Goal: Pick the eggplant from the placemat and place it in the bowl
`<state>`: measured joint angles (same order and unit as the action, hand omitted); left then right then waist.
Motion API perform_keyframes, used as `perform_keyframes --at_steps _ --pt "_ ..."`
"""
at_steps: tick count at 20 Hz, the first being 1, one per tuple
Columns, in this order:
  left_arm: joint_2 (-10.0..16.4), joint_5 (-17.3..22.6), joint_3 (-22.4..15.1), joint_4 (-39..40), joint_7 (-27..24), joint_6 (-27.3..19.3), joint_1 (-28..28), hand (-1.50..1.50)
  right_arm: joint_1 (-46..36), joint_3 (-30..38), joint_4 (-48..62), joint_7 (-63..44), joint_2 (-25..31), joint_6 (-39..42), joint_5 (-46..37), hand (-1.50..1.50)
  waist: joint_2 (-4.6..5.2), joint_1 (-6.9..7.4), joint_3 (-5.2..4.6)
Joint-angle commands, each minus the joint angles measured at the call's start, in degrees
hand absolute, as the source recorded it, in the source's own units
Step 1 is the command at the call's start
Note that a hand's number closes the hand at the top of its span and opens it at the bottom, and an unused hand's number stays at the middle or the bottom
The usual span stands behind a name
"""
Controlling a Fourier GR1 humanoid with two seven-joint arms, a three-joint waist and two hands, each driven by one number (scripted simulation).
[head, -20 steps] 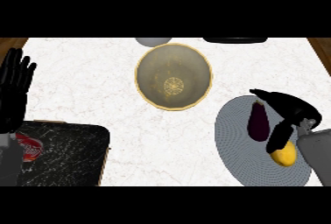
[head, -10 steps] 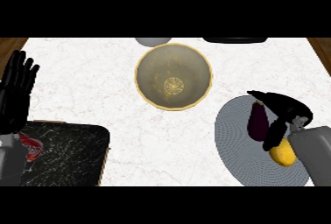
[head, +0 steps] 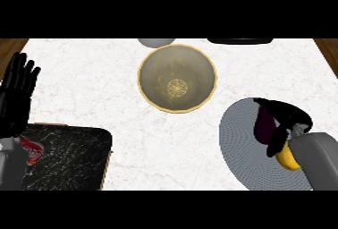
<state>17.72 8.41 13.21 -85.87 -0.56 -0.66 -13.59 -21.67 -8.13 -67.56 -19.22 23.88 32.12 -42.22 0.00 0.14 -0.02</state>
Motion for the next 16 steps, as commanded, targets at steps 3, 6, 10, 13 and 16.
perform_keyframes --at_steps 3,6,10,13,16 --pt "0.05 -0.25 -0.61 -3.78 4.23 -0.44 -0.65 0.0 -0.77 0.07 2.7 6.65 -0.61 -6.77 -4.38 1.5 -0.03 0.1 0.03" --pt "0.18 0.7 0.23 -8.29 5.23 0.23 2.78 0.0 -2.48 0.55 8.5 12.37 0.06 -9.96 -6.26 1.5 -0.01 0.44 0.05" --pt "0.3 -0.41 -0.12 -0.91 2.71 0.26 -3.05 0.0 -11.25 0.92 17.91 22.12 4.05 -9.24 -7.4 1.5 0.59 1.61 0.11" --pt "-1.88 -0.5 -2.67 -1.18 1.01 0.89 -4.51 0.0 -16.64 -1.91 14.98 31.31 10.01 -5.63 -8.15 1.5 2.89 6.33 0.37" --pt "-2.07 -0.16 -3.46 -2.1 0.74 1.88 -4.45 0.0 -19.15 -3.13 14.95 38.88 13.03 -6.59 -8.82 1.5 3.97 9.2 0.6"
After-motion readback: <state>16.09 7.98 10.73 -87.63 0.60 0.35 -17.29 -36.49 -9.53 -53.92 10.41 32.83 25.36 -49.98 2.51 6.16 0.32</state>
